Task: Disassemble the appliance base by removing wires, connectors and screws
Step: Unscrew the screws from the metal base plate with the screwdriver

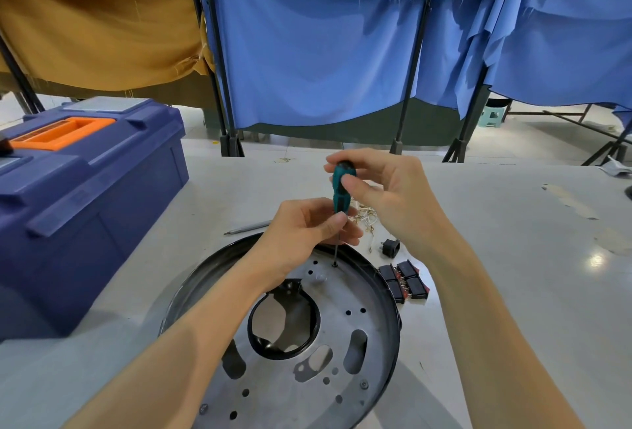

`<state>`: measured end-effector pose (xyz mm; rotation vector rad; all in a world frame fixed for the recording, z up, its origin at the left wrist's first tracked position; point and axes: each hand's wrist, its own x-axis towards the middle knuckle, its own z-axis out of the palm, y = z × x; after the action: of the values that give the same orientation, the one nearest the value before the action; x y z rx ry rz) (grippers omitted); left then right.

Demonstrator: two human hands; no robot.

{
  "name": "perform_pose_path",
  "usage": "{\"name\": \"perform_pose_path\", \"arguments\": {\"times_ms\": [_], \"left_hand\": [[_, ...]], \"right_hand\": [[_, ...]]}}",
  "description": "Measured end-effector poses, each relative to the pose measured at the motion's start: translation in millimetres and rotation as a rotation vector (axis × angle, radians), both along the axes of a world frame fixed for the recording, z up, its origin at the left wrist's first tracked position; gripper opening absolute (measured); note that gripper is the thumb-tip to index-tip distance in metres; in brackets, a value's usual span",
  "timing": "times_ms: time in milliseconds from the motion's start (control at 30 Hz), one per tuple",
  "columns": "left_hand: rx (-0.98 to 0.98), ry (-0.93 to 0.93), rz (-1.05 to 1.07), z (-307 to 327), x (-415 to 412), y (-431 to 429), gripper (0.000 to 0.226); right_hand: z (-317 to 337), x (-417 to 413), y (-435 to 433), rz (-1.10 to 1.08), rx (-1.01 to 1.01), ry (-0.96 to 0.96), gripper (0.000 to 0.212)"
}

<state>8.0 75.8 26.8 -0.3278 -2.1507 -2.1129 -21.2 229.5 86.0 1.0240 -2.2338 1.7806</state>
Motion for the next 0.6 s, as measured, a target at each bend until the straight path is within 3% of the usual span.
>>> {"name": "perform_pose_path", "arguments": {"times_ms": [133,267,367,500,600], "left_hand": [[-0.012,0.000,0.053,1.8,0.0,0.3,0.033],[-0.003,-0.011,-0.009,1.2,-1.0,-1.1,0.020],[-0.007,-0.010,0.032,0.0,-1.7,-2.4,0.013],[-0.036,0.006,0.079,2.4,-1.2,-2.6,0.025],[-0.011,-0.010,0.026,2.9,0.2,-0.8,0.020]], "right_hand": [[-2.4,1.2,-4.6,-0.091,0.070,0.090,0.023],[0.1,-4.2,1.8,-0.054,-0.008,-0.005,0.037],[0.1,-4.3,4.1,-0.020,0.016,0.003,0.030],[-3.9,-1.9,-1.6,-0.093,0.085,0.099,0.028],[-2.4,-4.4,1.2,-0.061,0.003,0.030,0.040]]}}
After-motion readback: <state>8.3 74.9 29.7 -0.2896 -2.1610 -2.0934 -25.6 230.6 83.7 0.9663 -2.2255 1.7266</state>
